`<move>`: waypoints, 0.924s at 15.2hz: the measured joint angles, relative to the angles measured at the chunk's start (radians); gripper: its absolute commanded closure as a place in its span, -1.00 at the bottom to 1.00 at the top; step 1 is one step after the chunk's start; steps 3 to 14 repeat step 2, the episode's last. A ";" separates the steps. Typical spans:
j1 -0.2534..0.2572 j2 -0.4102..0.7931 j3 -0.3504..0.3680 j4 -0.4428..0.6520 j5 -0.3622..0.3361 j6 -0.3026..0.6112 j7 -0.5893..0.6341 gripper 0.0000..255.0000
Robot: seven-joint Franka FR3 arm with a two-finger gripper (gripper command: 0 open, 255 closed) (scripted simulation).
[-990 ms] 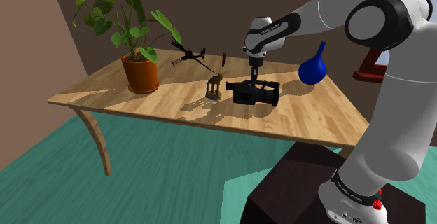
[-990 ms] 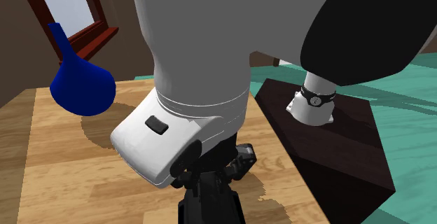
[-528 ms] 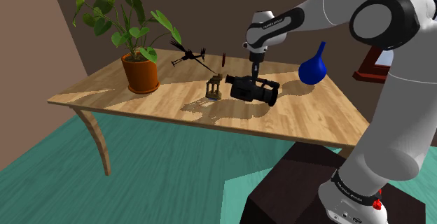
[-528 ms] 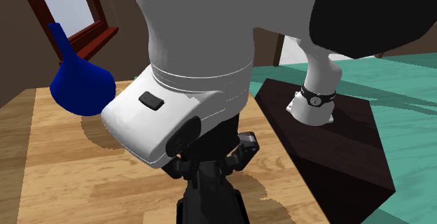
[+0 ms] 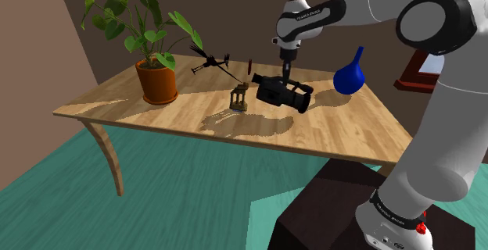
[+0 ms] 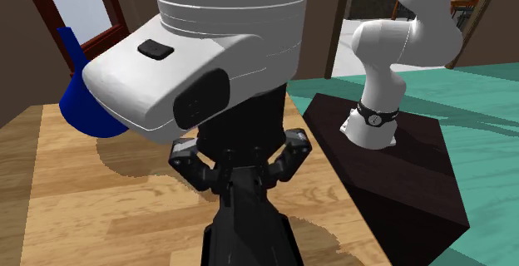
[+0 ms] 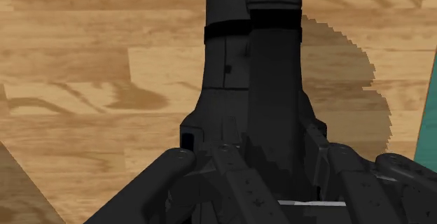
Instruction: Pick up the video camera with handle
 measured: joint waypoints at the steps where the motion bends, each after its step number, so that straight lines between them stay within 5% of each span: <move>1: 0.001 -0.008 -0.001 0.003 -0.003 -0.011 0.001 1.00; 14: 0.001 -0.009 0.000 0.012 -0.003 -0.021 0.002 1.00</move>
